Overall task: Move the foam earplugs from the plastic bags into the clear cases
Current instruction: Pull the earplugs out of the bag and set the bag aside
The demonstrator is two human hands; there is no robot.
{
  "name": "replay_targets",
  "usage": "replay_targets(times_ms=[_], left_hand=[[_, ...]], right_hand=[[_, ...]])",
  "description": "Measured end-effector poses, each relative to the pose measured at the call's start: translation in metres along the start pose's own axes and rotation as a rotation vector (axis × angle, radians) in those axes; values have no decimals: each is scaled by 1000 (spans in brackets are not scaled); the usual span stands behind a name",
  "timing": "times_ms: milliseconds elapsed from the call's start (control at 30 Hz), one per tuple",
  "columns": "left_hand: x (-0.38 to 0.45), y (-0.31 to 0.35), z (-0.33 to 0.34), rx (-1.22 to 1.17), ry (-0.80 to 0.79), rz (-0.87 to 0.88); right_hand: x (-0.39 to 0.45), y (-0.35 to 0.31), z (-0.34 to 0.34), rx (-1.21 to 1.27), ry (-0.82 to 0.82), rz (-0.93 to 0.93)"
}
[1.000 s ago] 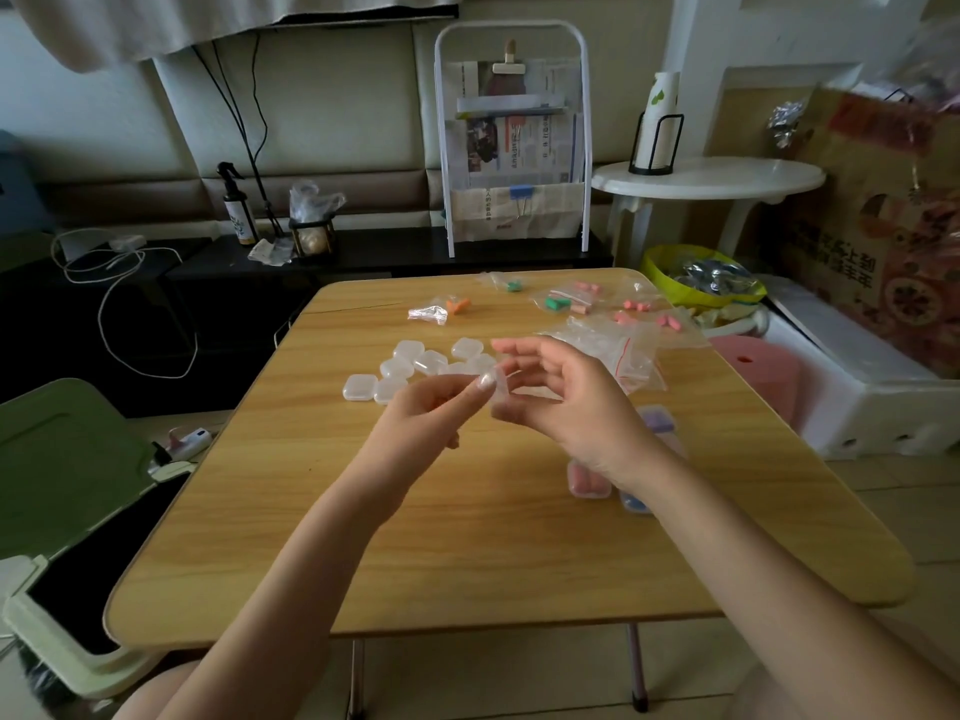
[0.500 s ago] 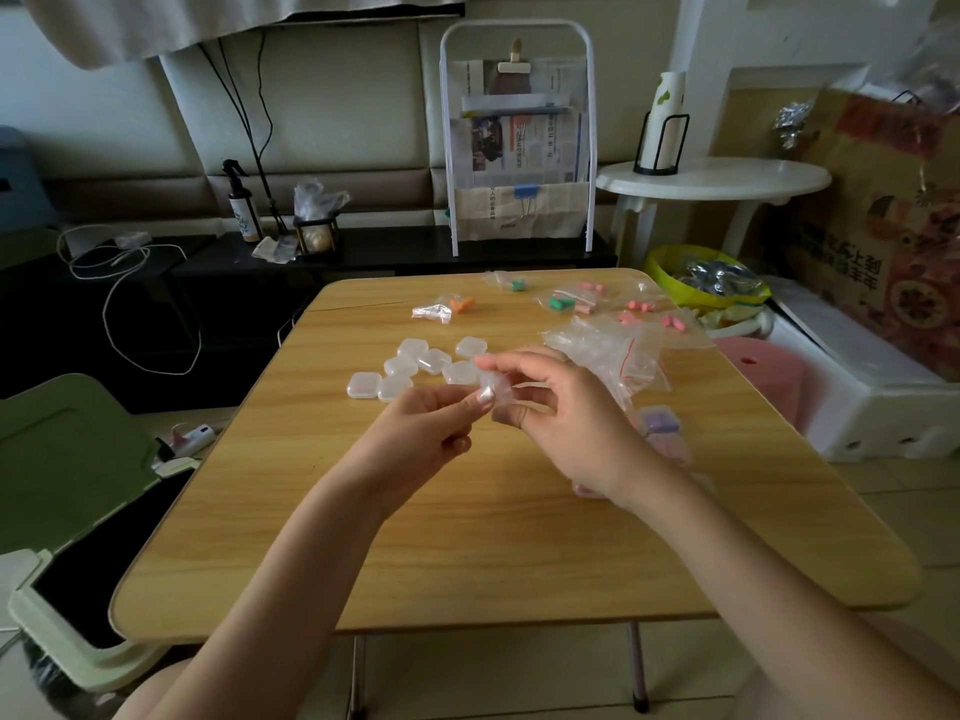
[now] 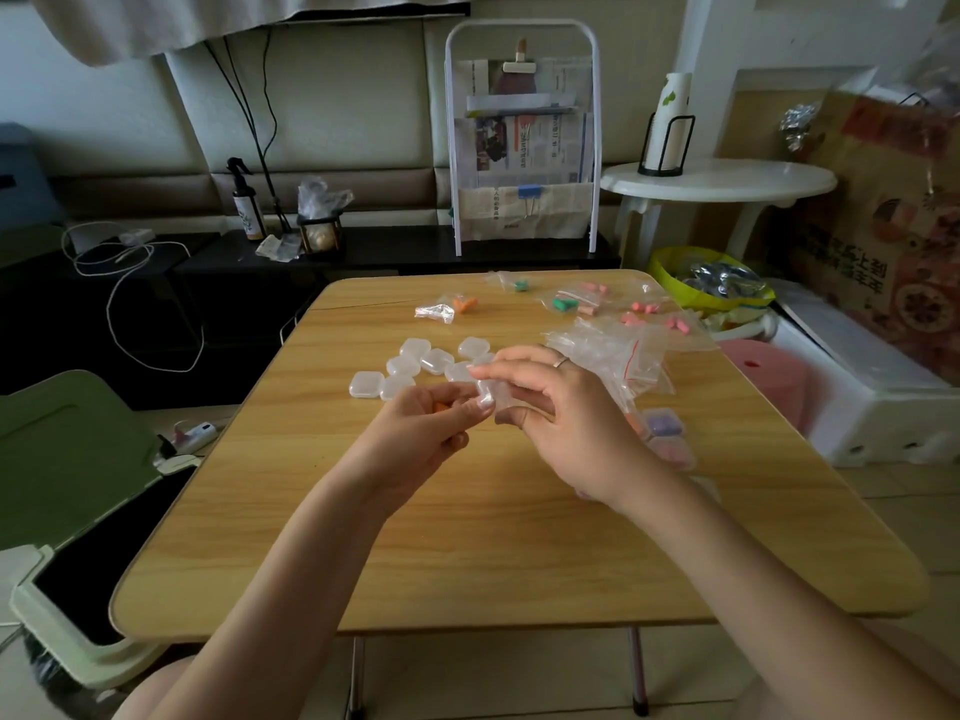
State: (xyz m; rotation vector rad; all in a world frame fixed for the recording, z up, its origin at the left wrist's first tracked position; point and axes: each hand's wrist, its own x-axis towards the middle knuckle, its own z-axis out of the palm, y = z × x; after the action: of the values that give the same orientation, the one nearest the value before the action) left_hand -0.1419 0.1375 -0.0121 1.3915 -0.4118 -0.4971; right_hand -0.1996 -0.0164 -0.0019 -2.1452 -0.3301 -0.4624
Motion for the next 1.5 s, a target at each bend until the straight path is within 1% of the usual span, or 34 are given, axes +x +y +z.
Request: replay_targets(times_ms=[33,100,167,200,233,300,367,500,600,700,767,833,900,933,967,1033,1067,1100,1133,1200,1267,1300,1400,1433,1500], left_hand=[[1,0,-2,26,39,21],[3,1,-7,114,177,80],[0,2,-10,273,293,151],[-3,4,-8,387,313,203],[-5,5,-5,488,311,260],[-8,4,-1,589,282,350],[-8,2,1,641,271,408],[-6,-6,-1,933,312,594],[-6,-9,-1,1032,300,644],[-5,-11,1,1080,279,694],[-7,-10,6,1015,283,674],[-8,-8,9,928,288,618],[-7,-6,8,807,235,495],[-8,-4,8,700,185,417],[-8,-2,9,532,144,326],[-9,1,12,106,139,122],[-9,3,13,-71,141,48],[-8,2,14,-155,149,13],[-8,1,16,-154,165,2],[-7,-1,17,-113,213,-22],[-5,-1,18,-116,298,-79],[-4,-1,18,-133,326,-117],[-4,1,16,-270,314,-183],[-5,2,16,-321,291,-191],[-8,5,18,-390,246,-202]], right_hand=[[0,0,-1,38,29,1],[-1,0,-7,112,59,45],[-2,3,-10,204,48,139],[-3,4,-9,240,44,186],[-3,5,-7,270,42,223],[-3,4,-2,290,36,235],[-4,3,0,210,41,185],[-7,1,4,40,35,130],[-9,1,8,-131,-26,102],[-10,1,8,-138,-25,78],[-10,1,6,-58,20,87],[-8,3,6,38,80,110],[-6,4,5,136,118,160],[-5,5,4,174,134,188],[-4,6,3,208,159,219],[-1,7,0,265,225,295],[0,8,-1,273,233,320],[1,10,-2,259,222,330],[1,12,-1,206,207,325],[-1,16,3,-11,202,264],[-3,17,7,-276,258,105],[-3,15,9,-361,282,8],[-4,9,13,-451,242,-228],[-5,8,15,-472,216,-273],[-7,9,21,-539,180,-304]])
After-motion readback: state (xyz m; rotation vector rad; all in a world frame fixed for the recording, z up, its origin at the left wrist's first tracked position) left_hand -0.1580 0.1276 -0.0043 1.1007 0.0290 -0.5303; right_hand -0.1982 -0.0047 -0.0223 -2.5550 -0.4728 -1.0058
